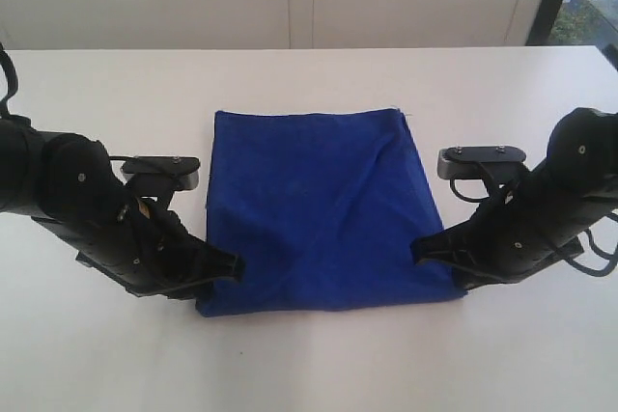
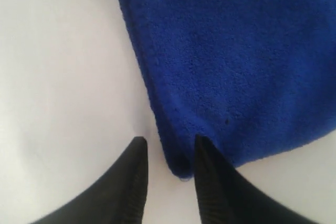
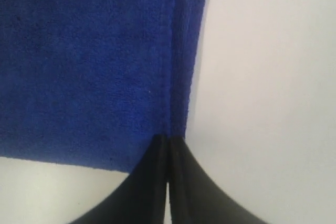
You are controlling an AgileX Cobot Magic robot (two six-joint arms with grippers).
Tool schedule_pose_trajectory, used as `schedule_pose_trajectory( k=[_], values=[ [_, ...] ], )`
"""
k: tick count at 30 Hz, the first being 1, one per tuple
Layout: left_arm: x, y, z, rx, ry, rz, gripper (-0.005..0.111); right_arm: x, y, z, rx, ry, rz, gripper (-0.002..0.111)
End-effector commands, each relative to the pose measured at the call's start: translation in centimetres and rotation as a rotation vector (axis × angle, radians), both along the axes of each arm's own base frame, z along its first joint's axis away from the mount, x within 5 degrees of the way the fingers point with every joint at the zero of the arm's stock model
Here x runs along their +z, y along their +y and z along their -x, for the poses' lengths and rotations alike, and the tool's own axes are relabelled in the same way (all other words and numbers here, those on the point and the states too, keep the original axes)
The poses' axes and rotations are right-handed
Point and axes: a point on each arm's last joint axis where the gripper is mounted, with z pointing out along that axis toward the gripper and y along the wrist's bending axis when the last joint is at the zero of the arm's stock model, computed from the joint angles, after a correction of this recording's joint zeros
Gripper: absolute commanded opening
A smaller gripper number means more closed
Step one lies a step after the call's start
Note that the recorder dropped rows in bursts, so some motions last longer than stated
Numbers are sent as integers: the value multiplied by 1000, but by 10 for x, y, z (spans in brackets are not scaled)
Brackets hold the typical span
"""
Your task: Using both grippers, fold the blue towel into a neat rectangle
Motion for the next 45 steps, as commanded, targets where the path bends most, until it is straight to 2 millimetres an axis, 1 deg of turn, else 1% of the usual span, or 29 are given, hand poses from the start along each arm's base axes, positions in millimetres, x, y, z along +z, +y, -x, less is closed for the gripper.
schedule_pose_trajectory(
  k=[1,2,6,13,19,23,24,25,30,32,33,34,35,37,39,41,45],
  values=[
    [-1,0,4,-8,17,-3,24,-1,-1,3,-24,41,-8,0],
    [-1,0,4,-8,18,-3,18,-1,-1,4,-28,44,-9,0],
    [-1,0,4,-15,16,-5,0,-1,-2,5,-36,64,-6,0],
    [-2,2,7,-49,37,-40,0,11,-4,11,-19,59,11,0],
    [-4,5,12,-80,90,-70,0,11,-4,17,6,124,25,0],
    [-4,5,13,-86,95,-73,0,10,-5,16,11,115,31,0],
    [-2,4,11,-85,85,-67,0,11,-5,16,10,109,31,0],
    [6,2,9,-90,55,-52,0,11,-5,15,9,99,31,3],
    [37,1,6,-103,-51,-1,0,14,-5,17,14,118,29,25],
    [53,2,6,-119,-105,11,0,20,-5,17,15,82,28,30],
    [57,2,5,-120,-123,18,0,26,-5,15,13,45,27,30],
    [58,2,4,-116,-140,26,0,37,-5,9,8,-31,22,30],
    [57,1,3,-114,-143,26,0,43,-4,5,5,-73,18,30],
    [51,-1,1,-106,-124,24,0,57,-4,-6,-4,-166,10,30],
    [41,-3,-2,-100,-103,14,0,65,-2,-15,-8,-214,5,30],
    [33,-5,-5,-85,-89,16,0,67,-1,-25,-10,-237,3,30],
    [18,-9,-9,-55,-52,20,0,56,0,-49,-29,-277,7,30]
  ],
)
